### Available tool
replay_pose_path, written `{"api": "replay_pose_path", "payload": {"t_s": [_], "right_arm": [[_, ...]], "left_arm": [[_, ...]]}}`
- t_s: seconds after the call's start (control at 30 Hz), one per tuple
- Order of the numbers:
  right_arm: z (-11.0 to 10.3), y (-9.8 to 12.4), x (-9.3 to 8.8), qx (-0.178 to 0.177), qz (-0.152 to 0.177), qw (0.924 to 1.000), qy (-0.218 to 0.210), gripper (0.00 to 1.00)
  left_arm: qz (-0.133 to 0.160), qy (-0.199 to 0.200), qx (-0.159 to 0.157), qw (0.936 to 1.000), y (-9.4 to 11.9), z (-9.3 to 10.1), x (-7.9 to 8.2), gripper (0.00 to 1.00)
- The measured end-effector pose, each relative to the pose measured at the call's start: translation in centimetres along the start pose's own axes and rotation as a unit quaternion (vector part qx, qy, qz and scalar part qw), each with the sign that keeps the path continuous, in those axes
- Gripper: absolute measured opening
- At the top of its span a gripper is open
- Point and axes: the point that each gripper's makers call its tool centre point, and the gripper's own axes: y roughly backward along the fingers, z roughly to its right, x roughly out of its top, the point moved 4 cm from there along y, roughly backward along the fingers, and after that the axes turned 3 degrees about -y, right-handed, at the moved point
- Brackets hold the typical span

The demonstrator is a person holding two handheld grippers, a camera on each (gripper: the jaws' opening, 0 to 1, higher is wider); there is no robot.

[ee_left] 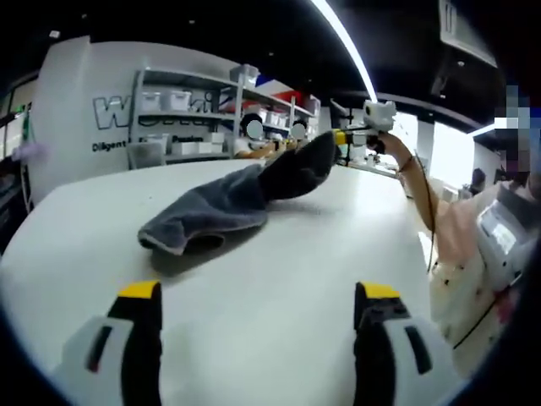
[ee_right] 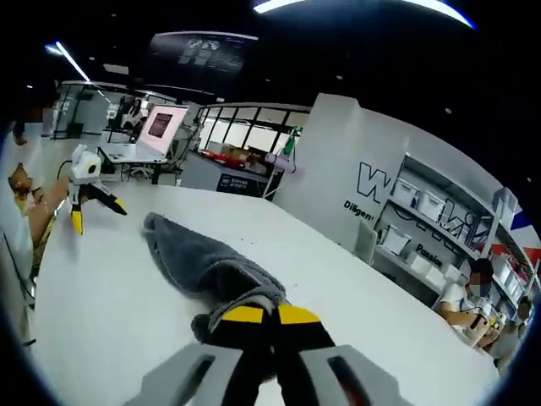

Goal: Fold the towel on the table until its edges align and the towel forms a compact rectangular stack.

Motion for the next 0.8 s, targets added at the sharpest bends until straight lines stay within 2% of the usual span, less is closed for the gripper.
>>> {"api": "replay_pose_path", "payload": {"t_s": [0.13, 0.3, 0.57, 0.8], "right_arm": [[0.5, 0.2, 2.1, 0.001, 0.006, 0.9999, 0.013, 0.02], [1.0, 0.7, 3.8, -0.003, 0.010, 0.9996, 0.025, 0.02], [2.2, 1.4, 7.3, 0.005, 0.039, 0.9992, 0.002, 0.02], [4.3, 2.1, 10.6, -0.017, 0.070, 0.9974, -0.007, 0.02]], "left_arm": [[0.000, 0.000, 0.001, 1.0000, 0.2, -0.1, 0.0, 0.99], [0.001, 0.001, 0.003, 1.0000, 0.4, -0.2, 0.0, 0.99], [0.005, 0.002, 0.002, 1.0000, 0.5, -0.1, 0.1, 0.99], [0.004, 0.005, -0.002, 1.0000, 0.1, -0.1, 0.0, 0.99]]}}
